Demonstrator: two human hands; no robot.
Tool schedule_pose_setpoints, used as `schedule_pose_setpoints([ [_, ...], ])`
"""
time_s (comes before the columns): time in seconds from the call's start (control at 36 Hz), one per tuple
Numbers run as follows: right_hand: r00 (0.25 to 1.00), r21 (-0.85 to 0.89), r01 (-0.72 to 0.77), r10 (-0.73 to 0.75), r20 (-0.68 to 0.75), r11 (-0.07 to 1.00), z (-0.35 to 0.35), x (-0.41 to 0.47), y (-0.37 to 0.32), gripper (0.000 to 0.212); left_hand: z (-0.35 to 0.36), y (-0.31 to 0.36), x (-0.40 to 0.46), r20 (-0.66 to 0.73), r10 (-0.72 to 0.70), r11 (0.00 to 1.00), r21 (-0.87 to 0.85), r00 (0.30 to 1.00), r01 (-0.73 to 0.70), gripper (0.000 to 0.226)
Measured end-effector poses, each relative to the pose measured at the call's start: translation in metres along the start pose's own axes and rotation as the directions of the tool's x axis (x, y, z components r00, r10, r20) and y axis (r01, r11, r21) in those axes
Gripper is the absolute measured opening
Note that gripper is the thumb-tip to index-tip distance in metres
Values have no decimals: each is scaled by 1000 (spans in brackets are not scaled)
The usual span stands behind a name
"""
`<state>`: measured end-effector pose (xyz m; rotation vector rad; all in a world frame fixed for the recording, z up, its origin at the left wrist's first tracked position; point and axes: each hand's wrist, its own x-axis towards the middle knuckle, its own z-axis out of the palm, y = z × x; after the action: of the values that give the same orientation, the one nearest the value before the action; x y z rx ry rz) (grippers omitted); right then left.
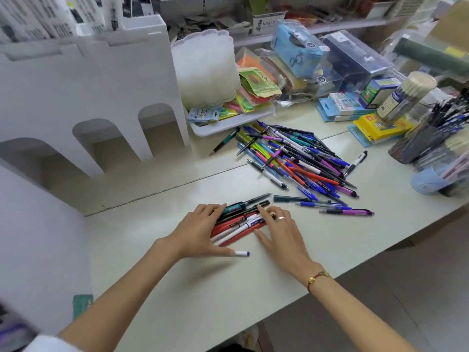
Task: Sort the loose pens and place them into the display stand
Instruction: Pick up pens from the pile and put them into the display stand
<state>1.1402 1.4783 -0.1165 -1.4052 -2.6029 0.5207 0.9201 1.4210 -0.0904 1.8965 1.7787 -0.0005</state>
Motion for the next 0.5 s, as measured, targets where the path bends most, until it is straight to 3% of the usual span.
schedule_pose_setpoints([
  [0.14, 1000, 125, -22, 19, 25, 992, 0, 5, -9, 58, 6, -1, 2, -58, 56, 983, 179, 997, -45, 123],
  [0.22, 1000, 208, -27, 25, 8, 978, 1, 3, -11, 55, 4, -1, 1, -6, 81, 968, 239, 997, -77, 129],
  [0.31, 999, 272, -47, 40, 32, 961, 2, -3, -13, 53, -1, 1, 1, 7, 89, 950, 299, 996, -87, 118],
  [0.36, 999, 252, -32, 29, 15, 967, 1, -6, -13, 48, -5, 3, 2, -5, 91, 950, 302, 996, -86, 108],
  [0.44, 984, 119, 7, 14, -176, 993, -7, -5, -6, 42, -9, 8, 4, -28, 94, 952, 296, 995, -81, 88],
  [0.5, 957, -20, -52, 44, -287, 998, -10, 0, 4, 46, -12, 14, 6, -36, 58, 941, 335, 998, -43, 74],
])
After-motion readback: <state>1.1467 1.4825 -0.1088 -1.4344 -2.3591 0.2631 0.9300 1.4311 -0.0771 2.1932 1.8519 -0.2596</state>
